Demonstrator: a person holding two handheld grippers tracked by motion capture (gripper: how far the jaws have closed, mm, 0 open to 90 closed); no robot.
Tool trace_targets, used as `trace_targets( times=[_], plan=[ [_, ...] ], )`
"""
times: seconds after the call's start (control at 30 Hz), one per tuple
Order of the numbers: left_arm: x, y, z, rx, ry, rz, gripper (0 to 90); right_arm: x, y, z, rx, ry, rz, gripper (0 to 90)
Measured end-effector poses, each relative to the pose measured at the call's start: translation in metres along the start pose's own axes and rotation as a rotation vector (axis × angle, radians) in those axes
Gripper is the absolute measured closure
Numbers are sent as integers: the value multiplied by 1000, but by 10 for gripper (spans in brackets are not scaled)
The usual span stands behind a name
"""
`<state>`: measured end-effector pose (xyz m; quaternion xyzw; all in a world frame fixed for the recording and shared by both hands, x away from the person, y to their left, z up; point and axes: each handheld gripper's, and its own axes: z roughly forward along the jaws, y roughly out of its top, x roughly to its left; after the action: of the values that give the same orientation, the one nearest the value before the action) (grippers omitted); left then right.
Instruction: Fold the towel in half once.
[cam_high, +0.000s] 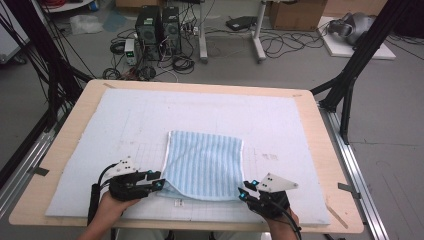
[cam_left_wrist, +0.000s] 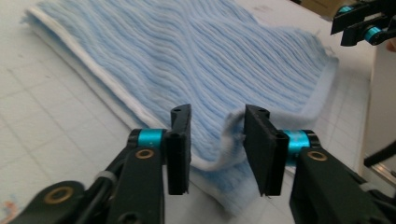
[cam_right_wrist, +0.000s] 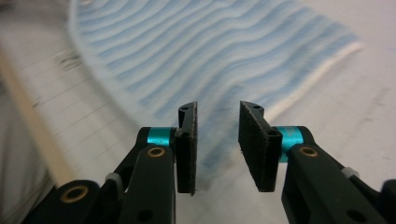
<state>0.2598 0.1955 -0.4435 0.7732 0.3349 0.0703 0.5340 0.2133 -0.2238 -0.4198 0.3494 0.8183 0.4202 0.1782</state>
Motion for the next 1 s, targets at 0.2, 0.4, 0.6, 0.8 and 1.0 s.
trace_targets(
  times=[0.2,0.4,0.6,0.8,1.0],
  plan=[
    [11,12,3,-36,22,-32,544,0,-6,21,125,12,-33,751],
    [25,27,8,-63,48,-41,530,-12,3,17,52,8,13,667],
    [48,42,23,-52,86,-91,456,-46,23,35,13,-103,80,526],
    [68,54,40,-32,135,-86,449,-85,47,70,49,-216,136,499],
    [85,62,55,-20,158,-97,451,-116,69,104,90,-166,142,565]
  ],
)
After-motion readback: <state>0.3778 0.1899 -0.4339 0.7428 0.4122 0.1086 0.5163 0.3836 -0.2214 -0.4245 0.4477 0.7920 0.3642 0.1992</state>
